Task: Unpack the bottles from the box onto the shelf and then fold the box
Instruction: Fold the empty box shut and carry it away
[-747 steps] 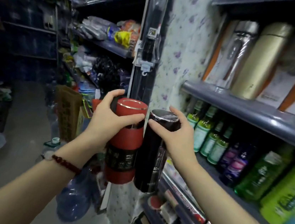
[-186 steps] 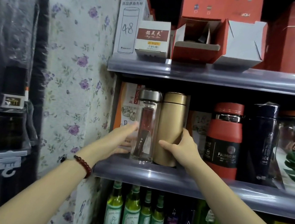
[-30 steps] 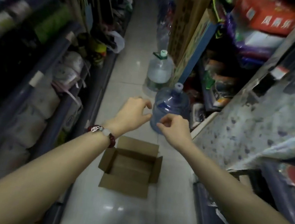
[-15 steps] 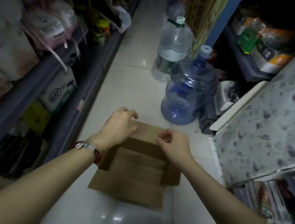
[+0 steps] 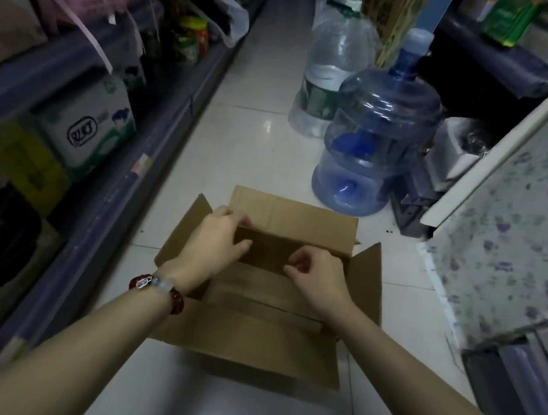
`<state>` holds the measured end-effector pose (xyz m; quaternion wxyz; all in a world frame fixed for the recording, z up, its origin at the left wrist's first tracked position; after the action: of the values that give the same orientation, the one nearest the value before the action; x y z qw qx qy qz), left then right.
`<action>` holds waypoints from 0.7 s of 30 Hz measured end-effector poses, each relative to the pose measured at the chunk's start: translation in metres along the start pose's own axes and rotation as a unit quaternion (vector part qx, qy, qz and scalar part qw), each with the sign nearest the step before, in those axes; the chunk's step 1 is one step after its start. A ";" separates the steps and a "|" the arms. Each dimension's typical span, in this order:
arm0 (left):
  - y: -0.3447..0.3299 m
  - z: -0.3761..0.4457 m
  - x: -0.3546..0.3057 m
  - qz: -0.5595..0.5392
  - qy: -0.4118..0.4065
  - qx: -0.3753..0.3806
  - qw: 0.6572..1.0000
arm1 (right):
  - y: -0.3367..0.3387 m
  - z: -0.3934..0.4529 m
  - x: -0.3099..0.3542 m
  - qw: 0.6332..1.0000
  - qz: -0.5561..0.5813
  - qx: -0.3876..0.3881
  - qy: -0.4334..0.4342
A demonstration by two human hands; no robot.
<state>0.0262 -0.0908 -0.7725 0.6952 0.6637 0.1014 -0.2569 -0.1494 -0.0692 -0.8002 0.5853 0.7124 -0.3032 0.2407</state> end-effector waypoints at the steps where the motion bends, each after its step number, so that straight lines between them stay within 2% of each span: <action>1: 0.002 -0.001 0.006 0.015 0.001 -0.009 1.000 | -0.001 0.000 -0.001 1.000 -0.004 -0.005 0.002; 5: 0.022 -0.002 0.033 0.091 0.045 -0.069 0.992 | 0.017 -0.005 -0.003 0.996 -0.040 -0.072 0.030; 8: 0.026 -0.007 0.053 0.114 0.114 -0.079 0.984 | 0.039 -0.009 -0.013 0.983 -0.103 -0.149 0.037; 12: 0.002 -0.024 0.066 0.037 0.194 -0.042 0.979 | 0.051 -0.010 -0.039 0.964 -0.200 -0.177 -0.015; 15: -0.015 -0.031 0.045 0.008 0.158 -0.042 0.986 | 0.055 -0.012 -0.056 0.957 -0.211 -0.195 -0.047; 18: -0.034 -0.031 0.021 -0.016 0.112 -0.018 0.993 | 0.058 -0.010 -0.067 0.964 -0.165 -0.193 -0.078; 21: -0.060 -0.032 0.022 -0.038 0.118 0.028 0.992 | 0.044 -0.011 -0.073 0.977 -0.104 -0.164 -0.088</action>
<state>0.0220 -0.0642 -0.8386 0.6490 0.7045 0.2005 -0.2058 -0.2318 -0.0527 -0.8192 0.6868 0.6530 -0.3130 0.0624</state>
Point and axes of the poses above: each hand's wrist, its own z-axis towards the middle knuckle, its own y-axis out of the back of the hand, x = y × z, the point moved 7 cm from there along z, towards the middle knuckle, and after that the axes turned 6 degrees about -y, right-handed, at the moved point
